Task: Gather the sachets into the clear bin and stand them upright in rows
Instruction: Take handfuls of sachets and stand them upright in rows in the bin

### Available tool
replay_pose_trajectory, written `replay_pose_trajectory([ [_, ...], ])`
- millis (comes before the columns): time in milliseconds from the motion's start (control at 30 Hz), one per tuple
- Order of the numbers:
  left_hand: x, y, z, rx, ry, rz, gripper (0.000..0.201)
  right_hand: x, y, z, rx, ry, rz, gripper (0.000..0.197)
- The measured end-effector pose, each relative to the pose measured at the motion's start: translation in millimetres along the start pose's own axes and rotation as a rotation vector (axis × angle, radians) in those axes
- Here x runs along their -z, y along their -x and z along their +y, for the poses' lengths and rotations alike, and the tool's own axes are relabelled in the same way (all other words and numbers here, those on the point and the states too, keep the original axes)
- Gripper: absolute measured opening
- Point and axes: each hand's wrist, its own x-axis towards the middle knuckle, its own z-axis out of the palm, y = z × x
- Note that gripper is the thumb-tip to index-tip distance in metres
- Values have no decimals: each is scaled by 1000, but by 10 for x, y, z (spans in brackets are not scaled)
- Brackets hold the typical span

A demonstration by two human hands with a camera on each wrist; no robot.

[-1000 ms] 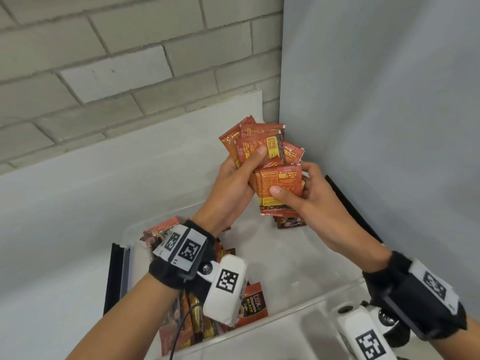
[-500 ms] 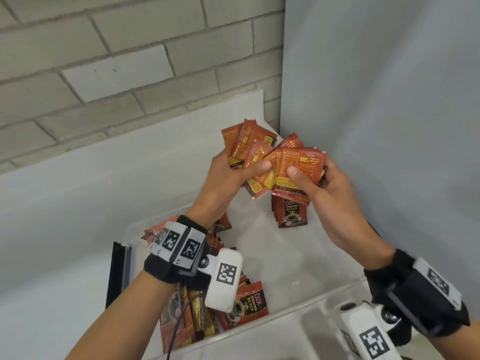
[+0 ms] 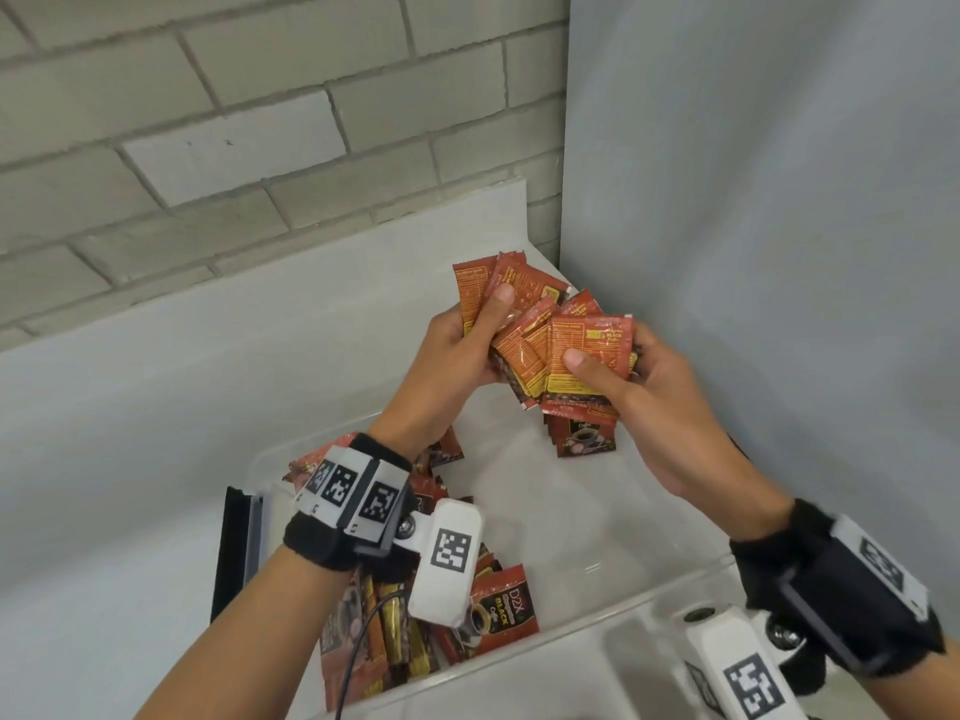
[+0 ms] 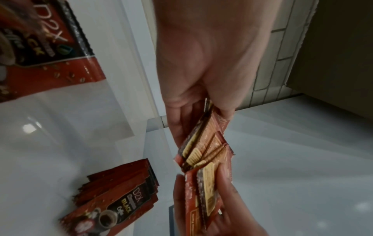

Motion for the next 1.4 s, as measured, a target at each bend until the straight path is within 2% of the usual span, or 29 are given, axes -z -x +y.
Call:
replay_pose_trajectory([
  [67,0,-11,-5,10,1,33,32,-4,6,-5,10,-22,-7,39],
  [167,26,-25,-1,29,17,60,39,11,10,-44,62,-164,26,44],
  [267,46,-20,-3,49,-13,-14,37,33,14,-96,94,-274,56,44],
  [367,39,-4,-10,43,-36,-85,33,40,13,-107,102,-279,76,39],
  [433,33,9,3,19,-55,-109,40,33,14,-103,94,-268,70,38],
  [533,15,22,17,-27,-56,-132,55,30,20,-97,52,-246,12,38],
  [700,-31,29,9,-105,-94,-100,53,6,39,-100,-20,-252,-85,43],
  [867,-84,69,34,-164,-136,-104,71,-36,91,-125,-60,-194,-188,40],
  [1067,-96,82,53,-136,-194,-108,65,-41,122,-133,-62,-165,-218,40],
  [1233,-97,94,61,-149,-148,-132,53,-24,83,-110,-12,-162,-125,34],
  [1300,-90,85,65,-129,-126,-151,42,-16,67,-84,-2,-148,-102,35],
  [1400,-58,65,80,-89,-64,-175,39,-3,56,-59,17,-112,-83,36],
])
